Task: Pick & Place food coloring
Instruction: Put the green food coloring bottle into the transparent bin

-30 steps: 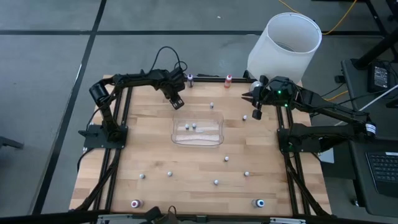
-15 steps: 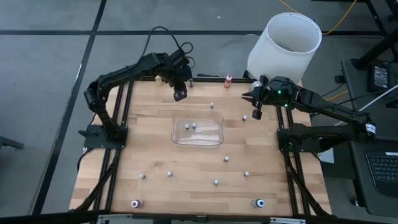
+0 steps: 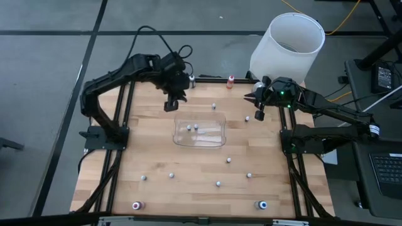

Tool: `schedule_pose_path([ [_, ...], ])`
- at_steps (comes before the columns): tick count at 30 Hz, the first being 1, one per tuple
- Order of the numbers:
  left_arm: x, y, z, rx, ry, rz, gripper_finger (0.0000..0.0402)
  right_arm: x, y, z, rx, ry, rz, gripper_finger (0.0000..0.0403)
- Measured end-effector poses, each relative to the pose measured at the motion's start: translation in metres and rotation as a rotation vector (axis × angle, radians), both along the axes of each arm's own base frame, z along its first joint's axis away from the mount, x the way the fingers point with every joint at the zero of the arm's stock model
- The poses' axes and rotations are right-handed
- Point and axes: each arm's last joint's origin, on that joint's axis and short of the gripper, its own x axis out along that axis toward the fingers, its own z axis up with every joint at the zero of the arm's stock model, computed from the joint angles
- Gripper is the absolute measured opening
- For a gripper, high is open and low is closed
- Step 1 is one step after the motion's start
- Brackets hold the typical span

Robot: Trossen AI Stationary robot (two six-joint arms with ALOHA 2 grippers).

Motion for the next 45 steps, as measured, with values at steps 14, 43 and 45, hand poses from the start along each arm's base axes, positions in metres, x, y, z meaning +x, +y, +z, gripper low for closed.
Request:
schedule_pose_path([
  [14, 0.019, -0.063, -0.005, -0.05, -0.078, -0.276, 0.0063, 0.0, 0.0, 0.0, 0.004, -0.002, -0.002, 0.0058],
  [43, 0.048, -0.078, -0.168, -0.047, 0.035, 0.02, 0.0063, 0.0, 0.0, 0.0, 0.002, 0.0, 0.0, 0.0058],
  [45, 0.05, -0.078, -0.176, -0.043, 0.054, 0.024, 0.0063, 0.0, 0.0, 0.0, 0.001, 0.0, 0.0, 0.0058],
])
